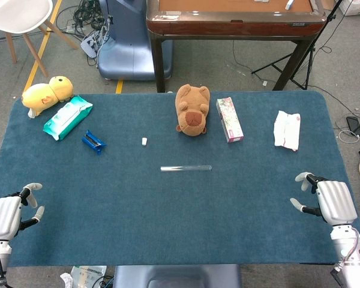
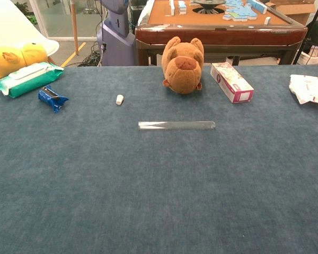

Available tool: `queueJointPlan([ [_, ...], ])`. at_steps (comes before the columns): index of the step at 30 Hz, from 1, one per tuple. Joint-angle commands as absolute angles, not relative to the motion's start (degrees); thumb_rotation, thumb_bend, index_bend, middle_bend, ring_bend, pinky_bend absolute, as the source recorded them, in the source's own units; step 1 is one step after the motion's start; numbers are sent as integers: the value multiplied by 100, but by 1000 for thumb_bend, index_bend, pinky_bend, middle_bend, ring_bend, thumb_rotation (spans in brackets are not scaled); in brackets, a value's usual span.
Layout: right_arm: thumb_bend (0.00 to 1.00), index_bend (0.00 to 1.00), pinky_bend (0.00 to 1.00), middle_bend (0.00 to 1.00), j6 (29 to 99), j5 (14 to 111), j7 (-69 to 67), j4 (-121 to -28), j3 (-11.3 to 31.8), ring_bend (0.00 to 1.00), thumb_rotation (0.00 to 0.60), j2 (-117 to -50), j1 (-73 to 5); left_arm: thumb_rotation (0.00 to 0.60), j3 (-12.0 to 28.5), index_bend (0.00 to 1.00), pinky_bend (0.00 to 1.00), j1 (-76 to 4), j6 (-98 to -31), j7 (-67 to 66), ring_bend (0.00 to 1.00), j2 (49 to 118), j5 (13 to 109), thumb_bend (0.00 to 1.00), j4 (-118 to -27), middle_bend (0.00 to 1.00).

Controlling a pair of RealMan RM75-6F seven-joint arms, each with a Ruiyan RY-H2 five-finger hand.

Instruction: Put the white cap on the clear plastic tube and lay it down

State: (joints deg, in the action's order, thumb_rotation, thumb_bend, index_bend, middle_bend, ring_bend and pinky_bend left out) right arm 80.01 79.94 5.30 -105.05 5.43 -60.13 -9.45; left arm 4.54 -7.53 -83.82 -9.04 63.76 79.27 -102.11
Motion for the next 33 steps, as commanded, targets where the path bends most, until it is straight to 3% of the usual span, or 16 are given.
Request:
queueJointPlan([
  [1,161,421,751,548,7998,8001,535,-10513,541,563,600,-6011,-943,600,448,293,516,-744,-8387,-887,507,6379,7937,310,-10207,581],
  [15,161,421,751,560,7632,7995,820,-10635,654,586,600,-5993,-1238,600,442,293,516,-686,-8481,-762,507,6391,8050,310,-10170,581],
  [19,161,421,764,664,7145,7819,1278,-10689,820,718,600,-6097,-1662,600,430,293,516,-677,-8512,-768,507,6395,8121,310,-10175,581],
  [25,161,421,986,887,6390,7271,2000,-10533,1147,949,600,-6608,-2439,600,425,293,517,-663,-8514,-763,507,6393,8131,310,-10166,581],
  [33,157,421,1000,962,5475,6318,2877,-9907,1397,1000,600,-7549,-3532,600,409,293,516,-641,-8535,-804,507,6383,8169,310,-10212,580],
])
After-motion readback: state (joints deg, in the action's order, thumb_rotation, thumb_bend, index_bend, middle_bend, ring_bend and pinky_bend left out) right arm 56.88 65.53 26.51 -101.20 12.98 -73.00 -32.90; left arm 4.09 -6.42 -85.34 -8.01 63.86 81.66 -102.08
